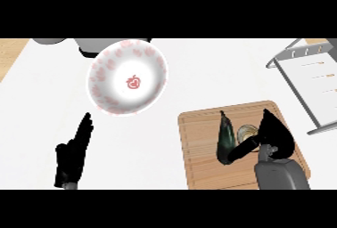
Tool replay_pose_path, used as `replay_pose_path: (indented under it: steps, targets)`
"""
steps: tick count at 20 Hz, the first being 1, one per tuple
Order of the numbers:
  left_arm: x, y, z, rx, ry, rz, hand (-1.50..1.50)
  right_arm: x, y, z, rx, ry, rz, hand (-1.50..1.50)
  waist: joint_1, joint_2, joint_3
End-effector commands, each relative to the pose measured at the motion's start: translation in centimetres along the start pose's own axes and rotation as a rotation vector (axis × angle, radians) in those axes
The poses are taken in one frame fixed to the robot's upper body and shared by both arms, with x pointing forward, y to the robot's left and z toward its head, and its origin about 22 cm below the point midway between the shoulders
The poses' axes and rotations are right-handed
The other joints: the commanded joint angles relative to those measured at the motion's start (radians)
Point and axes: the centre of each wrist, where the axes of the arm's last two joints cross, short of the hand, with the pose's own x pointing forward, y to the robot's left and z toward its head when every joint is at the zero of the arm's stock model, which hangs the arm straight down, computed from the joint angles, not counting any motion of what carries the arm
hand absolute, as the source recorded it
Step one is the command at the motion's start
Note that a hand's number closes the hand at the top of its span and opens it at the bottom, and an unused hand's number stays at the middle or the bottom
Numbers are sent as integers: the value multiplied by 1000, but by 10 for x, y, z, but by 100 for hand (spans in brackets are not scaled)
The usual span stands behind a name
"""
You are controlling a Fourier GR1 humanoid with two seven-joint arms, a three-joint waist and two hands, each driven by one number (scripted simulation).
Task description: Pick the cupcake from the cutting board and place it in the tiered basket
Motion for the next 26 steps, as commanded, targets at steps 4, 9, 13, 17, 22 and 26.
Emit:
replay_pose_path:
  steps: [4,9,13,17,22,26]
  targets:
    - [-5,-30,-7,8,46,7,0,9,8,-2,44,154,21,-150,-2,8,-3]
    - [1,-12,11,12,40,7,0,-16,21,-14,46,167,18,150,2,6,-2]
    - [-6,-7,6,-13,50,1,0,-4,29,-16,19,110,45,150,1,7,-3]
    - [-17,-4,15,2,52,-17,0,-8,28,-9,-17,40,122,150,-1,5,-3]
    - [-15,-5,-1,2,44,0,0,2,30,-13,-140,-3,143,150,-1,6,-3]
    - [-7,-17,10,18,55,1,0,-64,-7,-49,-186,195,64,150,-15,5,-3]
